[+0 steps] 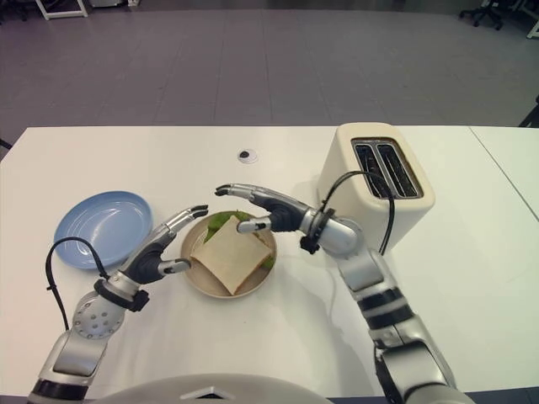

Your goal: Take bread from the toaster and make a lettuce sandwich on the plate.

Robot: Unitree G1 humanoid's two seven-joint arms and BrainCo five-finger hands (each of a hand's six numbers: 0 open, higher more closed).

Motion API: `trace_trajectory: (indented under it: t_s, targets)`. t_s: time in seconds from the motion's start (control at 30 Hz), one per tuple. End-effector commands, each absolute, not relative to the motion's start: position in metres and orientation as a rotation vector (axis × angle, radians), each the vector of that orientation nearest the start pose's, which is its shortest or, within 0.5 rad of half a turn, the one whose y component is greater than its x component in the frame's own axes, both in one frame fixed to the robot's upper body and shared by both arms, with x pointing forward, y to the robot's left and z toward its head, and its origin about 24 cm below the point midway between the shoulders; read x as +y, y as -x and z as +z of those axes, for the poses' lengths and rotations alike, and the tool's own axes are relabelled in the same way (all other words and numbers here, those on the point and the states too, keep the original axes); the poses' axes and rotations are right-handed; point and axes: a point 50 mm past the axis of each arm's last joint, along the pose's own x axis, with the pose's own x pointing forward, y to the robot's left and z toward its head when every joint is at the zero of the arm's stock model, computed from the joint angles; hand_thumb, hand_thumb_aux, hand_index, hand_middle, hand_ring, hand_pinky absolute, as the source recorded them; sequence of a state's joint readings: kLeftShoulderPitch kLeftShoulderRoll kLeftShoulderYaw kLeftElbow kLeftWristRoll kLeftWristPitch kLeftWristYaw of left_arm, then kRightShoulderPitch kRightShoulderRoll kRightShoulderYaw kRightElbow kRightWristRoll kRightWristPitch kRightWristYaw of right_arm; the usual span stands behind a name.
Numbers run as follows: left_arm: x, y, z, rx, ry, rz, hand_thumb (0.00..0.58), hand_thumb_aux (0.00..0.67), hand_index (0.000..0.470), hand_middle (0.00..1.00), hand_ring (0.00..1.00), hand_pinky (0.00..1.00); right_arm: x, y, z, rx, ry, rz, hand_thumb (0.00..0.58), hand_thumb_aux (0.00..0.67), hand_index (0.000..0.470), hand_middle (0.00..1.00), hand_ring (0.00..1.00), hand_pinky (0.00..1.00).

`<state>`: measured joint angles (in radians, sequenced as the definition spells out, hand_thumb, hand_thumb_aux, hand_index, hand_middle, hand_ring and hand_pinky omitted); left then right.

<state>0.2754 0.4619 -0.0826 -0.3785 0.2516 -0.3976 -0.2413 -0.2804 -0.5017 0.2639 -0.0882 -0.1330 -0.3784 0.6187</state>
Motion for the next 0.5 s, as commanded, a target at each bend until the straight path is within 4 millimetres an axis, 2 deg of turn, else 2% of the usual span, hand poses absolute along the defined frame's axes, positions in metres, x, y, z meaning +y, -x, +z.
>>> trace_trajectory:
  t_s: [0.03, 0.07, 0.1, 0.13, 0.2, 0.3, 0.4, 0.5]
  targets:
    - [0.178, -0.151, 0.11, -0.323, -0.807, -0.692, 0.209, 0.134, 0.094, 0.46, 0.46, 0.46, -0.164, -0.225, 0.135, -0.404, 0.963, 1.035, 0.441, 0.342, 0.24, 0.37, 0.37, 0.37]
    - [0.181, -0.141, 0.11, -0.281, -0.827, -0.744, 0.484, 0.397, 0.278, 0.89, 0.89, 0.89, -0.172, -0.211, 0.133, -0.359, 0.987, 1.086, 0.572, 0.594, 0.417, 0.75, 0.75, 0.75]
    - [0.184, -0.132, 0.109, -0.228, -0.848, -0.8, 0.577, 0.62, 0.435, 1.0, 1.0, 1.0, -0.175, -0.197, 0.128, -0.307, 0.999, 1.156, 0.58, 0.67, 0.47, 0.94, 0.94, 0.94]
    - [0.186, -0.124, 0.107, -0.178, -0.861, -0.848, 0.58, 0.67, 0.47, 1.0, 1.0, 1.0, -0.175, -0.185, 0.123, -0.265, 0.999, 1.227, 0.58, 0.67, 0.47, 0.98, 0.98, 0.98]
    - [0.189, -0.113, 0.095, -0.057, -0.888, -0.956, 0.58, 0.67, 0.47, 1.0, 1.0, 1.0, -0.165, -0.164, 0.104, -0.2, 1.021, 1.359, 0.58, 0.67, 0.47, 1.0, 1.0, 1.0]
    - [0.189, -0.11, 0.069, 0.085, -0.976, -1.068, 0.58, 0.67, 0.47, 1.0, 1.0, 1.0, -0.152, -0.16, 0.078, -0.145, 1.142, 1.375, 0.58, 0.67, 0.47, 1.0, 1.0, 1.0]
    - [0.191, -0.123, 0.05, 0.124, -1.131, -1.07, 0.58, 0.67, 0.47, 1.0, 1.0, 1.0, -0.146, -0.162, 0.045, -0.07, 1.261, 1.367, 0.58, 0.67, 0.47, 1.0, 1.0, 1.0]
    - [0.187, -0.147, 0.04, 0.062, -1.247, -0.981, 0.58, 0.67, 0.47, 1.0, 1.0, 1.0, -0.142, -0.162, 0.013, -0.006, 1.33, 1.356, 0.58, 0.67, 0.47, 0.99, 0.99, 0.99]
